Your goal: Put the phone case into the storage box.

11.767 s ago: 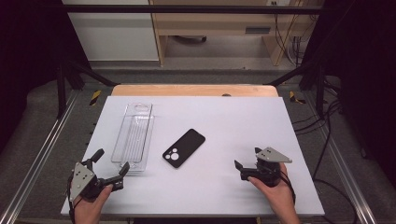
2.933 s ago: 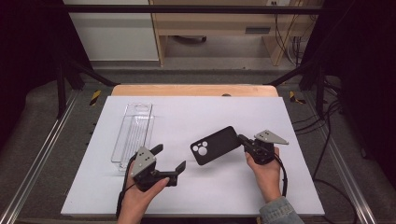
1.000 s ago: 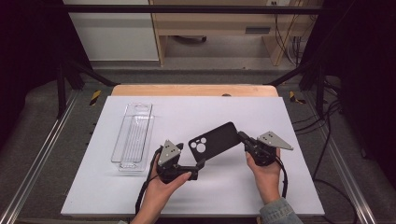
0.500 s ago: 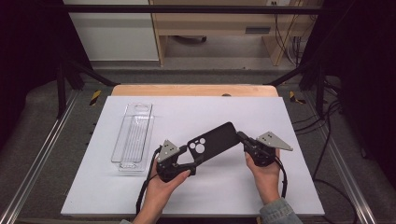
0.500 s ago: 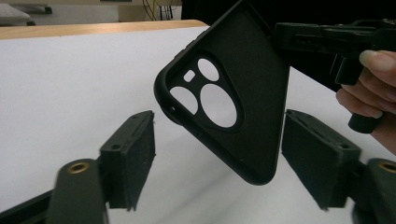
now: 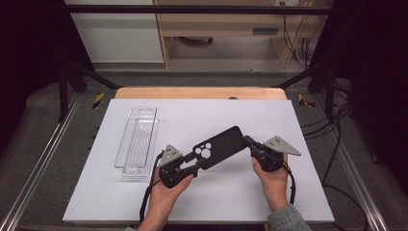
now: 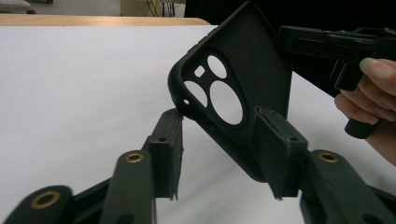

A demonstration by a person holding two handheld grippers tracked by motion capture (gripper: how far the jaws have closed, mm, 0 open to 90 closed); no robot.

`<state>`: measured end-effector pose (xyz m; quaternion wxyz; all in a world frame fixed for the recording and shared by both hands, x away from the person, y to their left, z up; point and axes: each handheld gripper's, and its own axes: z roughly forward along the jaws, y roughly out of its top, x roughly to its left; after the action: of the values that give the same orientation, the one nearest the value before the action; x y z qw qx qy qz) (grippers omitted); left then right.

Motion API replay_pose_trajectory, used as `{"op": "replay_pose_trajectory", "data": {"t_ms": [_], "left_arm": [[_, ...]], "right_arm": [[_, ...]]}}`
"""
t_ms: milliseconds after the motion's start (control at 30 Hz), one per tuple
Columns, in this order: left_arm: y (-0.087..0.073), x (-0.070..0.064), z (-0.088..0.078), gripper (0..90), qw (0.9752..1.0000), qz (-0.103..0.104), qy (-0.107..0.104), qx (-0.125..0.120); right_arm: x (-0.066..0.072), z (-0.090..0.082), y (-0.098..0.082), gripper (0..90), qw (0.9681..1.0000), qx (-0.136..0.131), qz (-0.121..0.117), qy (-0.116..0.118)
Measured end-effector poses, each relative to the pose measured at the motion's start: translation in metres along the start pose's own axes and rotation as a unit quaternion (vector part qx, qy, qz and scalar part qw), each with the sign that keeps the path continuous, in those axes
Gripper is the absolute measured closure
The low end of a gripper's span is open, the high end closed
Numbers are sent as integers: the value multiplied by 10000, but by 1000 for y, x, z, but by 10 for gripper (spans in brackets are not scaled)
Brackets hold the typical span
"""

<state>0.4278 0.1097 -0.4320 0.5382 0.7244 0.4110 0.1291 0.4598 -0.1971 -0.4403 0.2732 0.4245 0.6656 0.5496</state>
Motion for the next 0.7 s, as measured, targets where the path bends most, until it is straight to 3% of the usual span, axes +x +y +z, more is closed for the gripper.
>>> {"op": "replay_pose_trajectory", "data": {"t_ms": [200, 467, 700], "left_arm": [[-1, -2, -2, 640, 9999, -141, 38, -75], [0, 1, -3, 778, 9987, -456, -132, -183], [6, 1, -9, 826, 9984, -448, -93, -329]], "right_arm": [[0, 1, -1, 885, 10000, 13, 37, 42], [0, 2, -1, 885, 10000, 37, 28, 38], [1, 5, -3, 884, 9999, 69, 61, 97]]}}
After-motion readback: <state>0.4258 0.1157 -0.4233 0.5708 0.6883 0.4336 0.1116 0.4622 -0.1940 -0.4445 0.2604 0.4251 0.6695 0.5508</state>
